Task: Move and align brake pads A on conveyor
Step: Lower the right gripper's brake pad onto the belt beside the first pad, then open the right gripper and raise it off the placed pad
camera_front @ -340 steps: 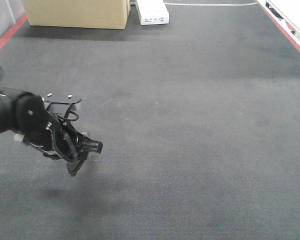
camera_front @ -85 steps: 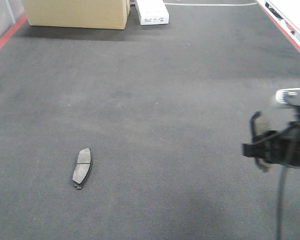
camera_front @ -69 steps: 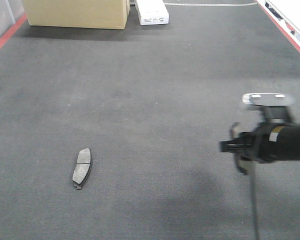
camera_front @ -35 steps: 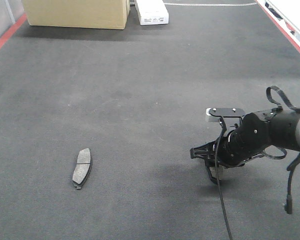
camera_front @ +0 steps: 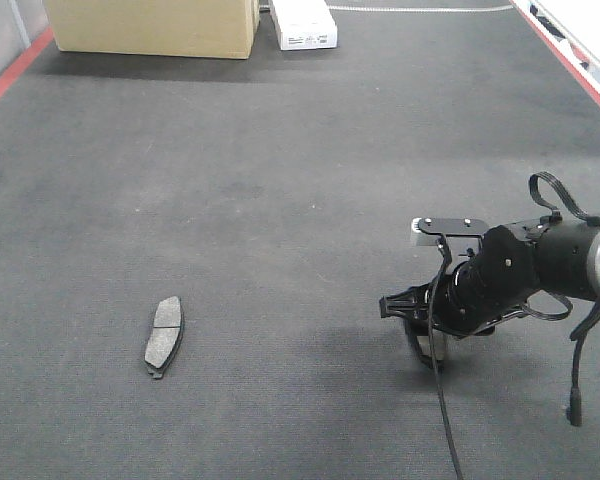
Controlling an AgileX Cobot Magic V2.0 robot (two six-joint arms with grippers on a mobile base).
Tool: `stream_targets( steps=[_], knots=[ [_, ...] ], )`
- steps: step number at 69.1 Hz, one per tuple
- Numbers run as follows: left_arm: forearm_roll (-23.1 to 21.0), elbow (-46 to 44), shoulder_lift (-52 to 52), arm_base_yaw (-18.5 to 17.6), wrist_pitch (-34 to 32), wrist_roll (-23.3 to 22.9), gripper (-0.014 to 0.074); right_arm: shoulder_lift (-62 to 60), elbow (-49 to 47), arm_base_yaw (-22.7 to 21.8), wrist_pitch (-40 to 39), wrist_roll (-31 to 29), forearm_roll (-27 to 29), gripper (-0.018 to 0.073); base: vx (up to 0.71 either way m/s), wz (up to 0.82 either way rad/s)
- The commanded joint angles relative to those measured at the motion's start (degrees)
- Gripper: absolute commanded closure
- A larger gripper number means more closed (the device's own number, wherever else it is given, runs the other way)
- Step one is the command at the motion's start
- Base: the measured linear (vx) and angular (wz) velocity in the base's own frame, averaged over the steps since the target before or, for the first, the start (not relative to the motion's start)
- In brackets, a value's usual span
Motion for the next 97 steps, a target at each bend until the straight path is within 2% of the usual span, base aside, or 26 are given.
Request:
stream_targets(
  steps=[1, 8, 20, 35, 48, 59, 67, 78, 97],
  knots=[
    [0.61, -1.37, 0.63, -0.33, -4.4, -0.1, 0.0603, -3.98, -1.33, -0.24, -1.78, 0.91, -0.29, 0.0046, 0.0, 0.0],
    [0.61, -1.37, 0.63, -0.33, -4.4, -0.1, 0.0603, -8.05, -1.28, -0.24, -0.54, 0.91, -0.7, -0.0001, 0.0, 0.0],
    [0.61, -1.37, 0.63, -0.33, -4.4, -0.1, 0.0603, -17.91, -0.64, -0.17, 3.04, 0.5, -3.86, -0.0002, 0.0, 0.0],
    [0.61, -1.37, 0.63, -0.33, -4.4, -0.1, 0.0603, -36.06, 10.18, -0.17, -3.53, 0.68, -3.85, -0.0001, 0.0, 0.0],
    [0.61, -1.37, 0.63, -0.33, -4.4, -0.1, 0.0603, -51.73, 18.6, -0.17, -3.78, 0.6, -3.8, -0.0001, 0.0, 0.0],
    [0.61, -1.37, 0.63, -0.33, -4.4, -0.1, 0.0603, -65.74, 24.32, -0.17, -3.97, -2.95, -5.28, -0.0001, 0.0, 0.0],
    [0.61, -1.37, 0.63, -0.33, -4.4, -0.1, 0.0603, -74.34, 29.13, -0.17, -6.63, -3.26, -5.28, 0.0017, 0.0, 0.0],
    [0.61, -1.37, 0.63, -0.33, -4.4, -0.1, 0.0603, -83.05, 34.29, -0.17, -9.93, -3.59, -5.28, 0.014, 0.0, 0.0],
    [0.61, -1.37, 0.63, -0.33, -4.4, -0.1, 0.0603, -87.43, 35.54, -0.17, -11.03, -6.46, -5.33, 0.0566, 0.0, 0.0]
  ],
)
